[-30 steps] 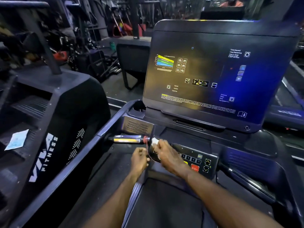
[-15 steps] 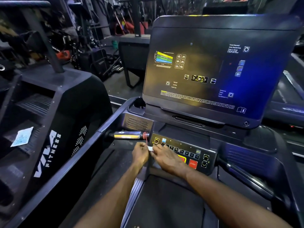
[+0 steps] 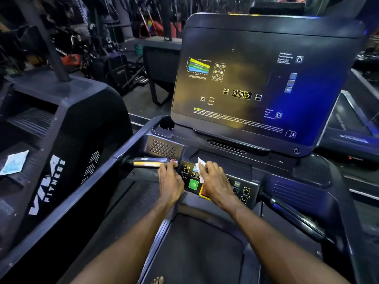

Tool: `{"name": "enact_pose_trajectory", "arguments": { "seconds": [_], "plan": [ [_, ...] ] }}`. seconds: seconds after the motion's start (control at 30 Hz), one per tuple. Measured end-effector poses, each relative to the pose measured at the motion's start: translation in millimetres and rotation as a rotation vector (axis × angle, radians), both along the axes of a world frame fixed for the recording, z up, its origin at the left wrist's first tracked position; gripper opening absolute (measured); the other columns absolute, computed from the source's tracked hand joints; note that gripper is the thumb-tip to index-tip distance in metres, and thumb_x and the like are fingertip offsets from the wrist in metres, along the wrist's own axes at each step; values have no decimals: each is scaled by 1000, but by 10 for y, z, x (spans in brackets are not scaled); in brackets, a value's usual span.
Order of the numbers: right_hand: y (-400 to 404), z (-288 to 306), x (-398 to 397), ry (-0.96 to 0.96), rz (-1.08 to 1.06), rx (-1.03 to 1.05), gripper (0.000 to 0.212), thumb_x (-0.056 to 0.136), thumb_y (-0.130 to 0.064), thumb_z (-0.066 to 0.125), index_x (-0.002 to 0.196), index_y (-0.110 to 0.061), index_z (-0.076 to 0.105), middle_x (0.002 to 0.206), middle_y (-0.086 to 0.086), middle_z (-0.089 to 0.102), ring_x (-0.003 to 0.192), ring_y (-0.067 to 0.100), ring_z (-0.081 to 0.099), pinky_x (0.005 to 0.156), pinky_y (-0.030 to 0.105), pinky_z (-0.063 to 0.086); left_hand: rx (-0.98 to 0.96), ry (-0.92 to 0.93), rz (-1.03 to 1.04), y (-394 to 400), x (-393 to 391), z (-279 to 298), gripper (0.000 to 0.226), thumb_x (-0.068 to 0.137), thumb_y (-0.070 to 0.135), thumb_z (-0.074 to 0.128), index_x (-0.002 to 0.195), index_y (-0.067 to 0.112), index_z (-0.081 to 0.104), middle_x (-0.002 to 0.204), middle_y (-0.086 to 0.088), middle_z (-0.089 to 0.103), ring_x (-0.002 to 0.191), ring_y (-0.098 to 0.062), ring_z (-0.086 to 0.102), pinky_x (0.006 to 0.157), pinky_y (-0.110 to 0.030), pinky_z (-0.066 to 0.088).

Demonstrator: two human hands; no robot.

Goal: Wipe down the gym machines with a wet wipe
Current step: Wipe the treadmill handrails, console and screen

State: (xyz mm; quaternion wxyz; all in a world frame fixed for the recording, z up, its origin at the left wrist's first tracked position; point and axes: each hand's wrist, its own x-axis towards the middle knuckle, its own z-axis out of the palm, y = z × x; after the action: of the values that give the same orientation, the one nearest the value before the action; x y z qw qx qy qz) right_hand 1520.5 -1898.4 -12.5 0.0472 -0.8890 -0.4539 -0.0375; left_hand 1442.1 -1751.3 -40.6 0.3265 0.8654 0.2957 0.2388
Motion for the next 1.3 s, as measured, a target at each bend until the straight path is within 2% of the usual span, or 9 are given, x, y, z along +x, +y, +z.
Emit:
{"name": "enact_pose_trajectory", "arguments": {
  "seconds": [0.13, 0.27, 0.4, 0.5, 0.67, 0.77, 0.97, 1.17, 1.3],
  "plan": [
    [20, -147, -167, 3, 266, -55, 47, 93, -22, 23, 115, -7, 61, 99, 10, 55, 87, 28, 53, 71, 42, 47, 27, 40, -121, -43, -36, -11, 46, 79, -9, 51, 123, 7, 51, 118, -9, 44, 107, -20, 41, 102, -37, 39],
    [-71, -39, 1, -62, 80, 17, 51, 81, -7, 63, 131, -9, 59, 92, 8, 53, 79, 27, 52, 63, 39, 46, 13, 94, -162, -91, -45, 2, 52, 80, -5, 52, 130, 7, 45, 125, -11, 41, 113, -25, 44, 108, -41, 38],
    [-136, -117, -109, -52, 252, -58, 53, 89, -16, 20, 125, -7, 59, 101, 11, 53, 89, 30, 51, 72, 44, 47, 67, 136, -173, -131, -36, 3, 59, 79, -1, 55, 136, 5, 40, 133, -15, 35, 119, -30, 41, 110, -43, 36],
    [-215, -14, 12, -94, 102, 11, 44, 87, -14, 57, 131, -12, 59, 93, 7, 52, 80, 26, 51, 64, 39, 45, 136, 178, -178, -197, 4, 52, 68, 79, 5, 58, 142, 6, 33, 145, -17, 24, 131, -31, 31, 114, -39, 34],
    [-416, -178, -4, -228, 227, 17, 35, 80, -12, 59, 114, -12, 65, 87, 4, 53, 76, 24, 51, 59, 35, 45, 396, 302, -377, -216, 77, 61, 93, 76, 23, 67, 153, 3, 19, 160, -24, 7, 148, -38, 6, 123, -43, 13],
    [-482, -122, 135, -141, 27, 87, 61, 76, -12, 75, 133, -6, 56, 90, 6, 52, 76, 26, 50, 60, 38, 44, 474, 327, -477, -238, 124, 41, 101, 79, 38, 67, 157, 8, 8, 164, -15, -5, 151, -30, -7, 121, -38, -3],
    [-708, -281, 132, -287, 112, 93, 43, 87, -13, 44, 125, -7, 62, 86, 7, 53, 72, 25, 51, 59, 38, 46, 511, 392, -510, -241, 187, 17, 110, 77, 58, 63, 157, 8, 6, 165, -9, -2, 152, -25, -9, 124, -41, 0],
    [-275, -275, -107, -185, 10, 144, 27, 81, -13, 57, 107, -6, 65, 88, 9, 53, 78, 28, 55, 64, 41, 53, 447, 354, -480, -289, 232, 26, 97, 80, 48, 61, 155, 6, 16, 164, -12, 10, 152, -26, -3, 124, -42, 3],
    [-656, -300, -17, -227, -29, 126, 51, 79, -7, 44, 128, -2, 60, 89, 10, 56, 78, 29, 56, 62, 39, 52, 384, 275, -406, -357, 236, 3, 86, 77, 43, 46, 152, 5, 26, 161, -14, 19, 152, -28, 4, 124, -42, 4]
  ]
}}
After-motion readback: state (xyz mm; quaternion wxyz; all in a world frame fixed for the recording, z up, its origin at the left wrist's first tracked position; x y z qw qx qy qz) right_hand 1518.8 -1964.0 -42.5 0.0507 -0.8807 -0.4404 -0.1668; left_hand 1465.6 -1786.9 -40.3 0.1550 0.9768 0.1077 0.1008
